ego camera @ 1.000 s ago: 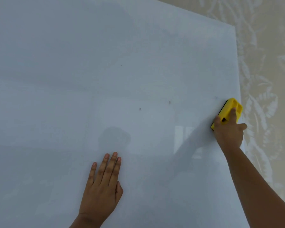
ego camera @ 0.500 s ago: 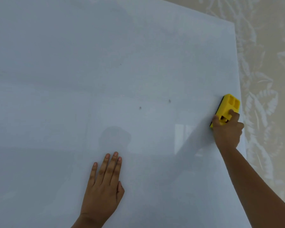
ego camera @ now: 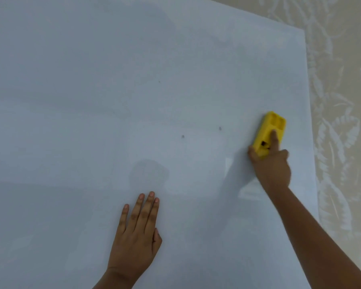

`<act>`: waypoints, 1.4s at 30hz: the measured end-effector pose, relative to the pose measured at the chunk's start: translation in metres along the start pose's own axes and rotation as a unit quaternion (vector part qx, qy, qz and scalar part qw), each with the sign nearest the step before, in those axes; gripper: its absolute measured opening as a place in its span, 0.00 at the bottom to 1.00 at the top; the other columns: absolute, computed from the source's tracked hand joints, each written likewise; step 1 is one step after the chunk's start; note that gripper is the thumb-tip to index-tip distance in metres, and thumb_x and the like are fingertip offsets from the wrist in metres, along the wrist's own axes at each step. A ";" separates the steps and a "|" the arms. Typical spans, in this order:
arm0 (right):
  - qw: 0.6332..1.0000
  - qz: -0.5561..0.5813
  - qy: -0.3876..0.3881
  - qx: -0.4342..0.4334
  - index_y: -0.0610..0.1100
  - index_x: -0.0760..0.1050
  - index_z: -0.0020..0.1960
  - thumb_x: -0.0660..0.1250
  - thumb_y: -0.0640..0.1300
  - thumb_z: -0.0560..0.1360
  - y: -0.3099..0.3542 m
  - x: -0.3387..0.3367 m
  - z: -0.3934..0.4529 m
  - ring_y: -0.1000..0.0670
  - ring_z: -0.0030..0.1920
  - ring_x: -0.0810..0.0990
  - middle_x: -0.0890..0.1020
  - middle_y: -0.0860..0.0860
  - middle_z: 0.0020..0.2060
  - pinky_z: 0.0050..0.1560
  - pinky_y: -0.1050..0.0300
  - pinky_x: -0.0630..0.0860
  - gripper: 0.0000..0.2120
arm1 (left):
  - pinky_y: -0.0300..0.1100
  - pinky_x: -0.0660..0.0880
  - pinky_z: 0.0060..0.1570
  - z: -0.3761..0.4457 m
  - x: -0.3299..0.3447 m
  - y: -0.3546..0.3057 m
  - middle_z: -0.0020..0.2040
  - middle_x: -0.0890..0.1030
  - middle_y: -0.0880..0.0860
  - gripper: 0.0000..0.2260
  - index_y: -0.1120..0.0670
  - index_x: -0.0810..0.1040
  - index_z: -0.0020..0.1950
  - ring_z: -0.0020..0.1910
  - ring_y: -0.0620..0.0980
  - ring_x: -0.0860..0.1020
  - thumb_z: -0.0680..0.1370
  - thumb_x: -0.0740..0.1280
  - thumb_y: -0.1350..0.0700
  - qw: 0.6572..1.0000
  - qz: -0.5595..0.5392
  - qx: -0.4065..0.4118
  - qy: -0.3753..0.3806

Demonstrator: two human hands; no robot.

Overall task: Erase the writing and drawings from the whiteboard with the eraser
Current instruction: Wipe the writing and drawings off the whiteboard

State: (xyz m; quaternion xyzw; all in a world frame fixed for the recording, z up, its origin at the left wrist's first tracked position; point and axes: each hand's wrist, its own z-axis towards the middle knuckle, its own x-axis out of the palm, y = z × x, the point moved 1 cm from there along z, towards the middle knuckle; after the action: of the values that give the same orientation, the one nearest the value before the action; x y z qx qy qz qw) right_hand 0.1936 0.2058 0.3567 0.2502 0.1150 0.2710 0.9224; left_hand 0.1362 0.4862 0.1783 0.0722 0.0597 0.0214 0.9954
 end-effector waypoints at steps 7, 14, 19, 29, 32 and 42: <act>0.974 -0.052 0.055 -0.215 0.68 0.43 0.69 0.66 0.60 0.69 -0.013 0.000 -0.039 0.44 0.30 0.71 0.65 0.47 0.40 0.29 0.55 0.71 0.39 | 0.55 0.54 0.70 -0.001 0.000 0.001 0.72 0.66 0.58 0.24 0.60 0.61 0.72 0.73 0.55 0.58 0.77 0.49 0.55 1.000 -0.002 -0.002 0.004; 0.992 -0.053 0.076 -0.087 0.61 0.39 0.73 0.61 0.63 0.73 0.005 0.000 -0.026 0.44 0.34 0.67 0.69 0.41 0.45 0.35 0.52 0.66 0.39 | 0.55 0.53 0.70 0.000 -0.002 0.001 0.72 0.64 0.57 0.26 0.60 0.61 0.72 0.73 0.55 0.57 0.74 0.54 0.55 1.000 -0.013 0.002 0.013; 0.945 -0.074 0.157 -0.278 0.69 0.27 0.65 0.59 0.65 0.71 0.048 0.019 -0.093 0.48 0.29 0.67 0.61 0.51 0.42 0.24 0.59 0.60 0.42 | 0.55 0.53 0.70 -0.001 -0.002 0.001 0.72 0.65 0.57 0.26 0.60 0.61 0.72 0.73 0.55 0.58 0.74 0.53 0.56 1.000 -0.020 0.000 0.014; 0.988 -0.048 0.079 -0.127 0.68 0.34 0.68 0.63 0.62 0.70 0.023 0.012 -0.060 0.39 0.44 0.76 0.67 0.47 0.42 0.36 0.53 0.68 0.42 | 0.56 0.55 0.70 -0.002 0.001 0.001 0.71 0.66 0.57 0.23 0.60 0.62 0.72 0.72 0.55 0.58 0.78 0.47 0.55 1.000 -0.011 0.002 0.001; 0.985 -0.031 0.105 -0.136 0.63 0.37 0.72 0.64 0.61 0.72 0.053 0.022 -0.062 0.38 0.48 0.75 0.70 0.42 0.49 0.40 0.51 0.69 0.42 | 0.55 0.54 0.70 0.000 -0.002 0.002 0.71 0.65 0.57 0.25 0.60 0.61 0.72 0.73 0.55 0.57 0.75 0.52 0.56 1.000 -0.015 0.004 -0.003; 0.944 -0.056 0.134 -0.297 0.66 0.32 0.67 0.61 0.61 0.73 0.028 0.017 -0.129 0.42 0.44 0.74 0.70 0.45 0.46 0.39 0.50 0.74 0.39 | 0.56 0.54 0.70 -0.001 -0.002 0.000 0.72 0.65 0.57 0.25 0.60 0.62 0.71 0.74 0.54 0.56 0.74 0.53 0.56 1.000 -0.010 0.003 -0.006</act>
State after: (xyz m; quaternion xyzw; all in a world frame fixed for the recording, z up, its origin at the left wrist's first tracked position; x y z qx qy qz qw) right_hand 0.1501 0.2870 0.2604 -0.0800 0.1656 0.2719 0.9446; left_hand 0.1345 0.4857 0.1779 0.0750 0.0542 0.0109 0.9957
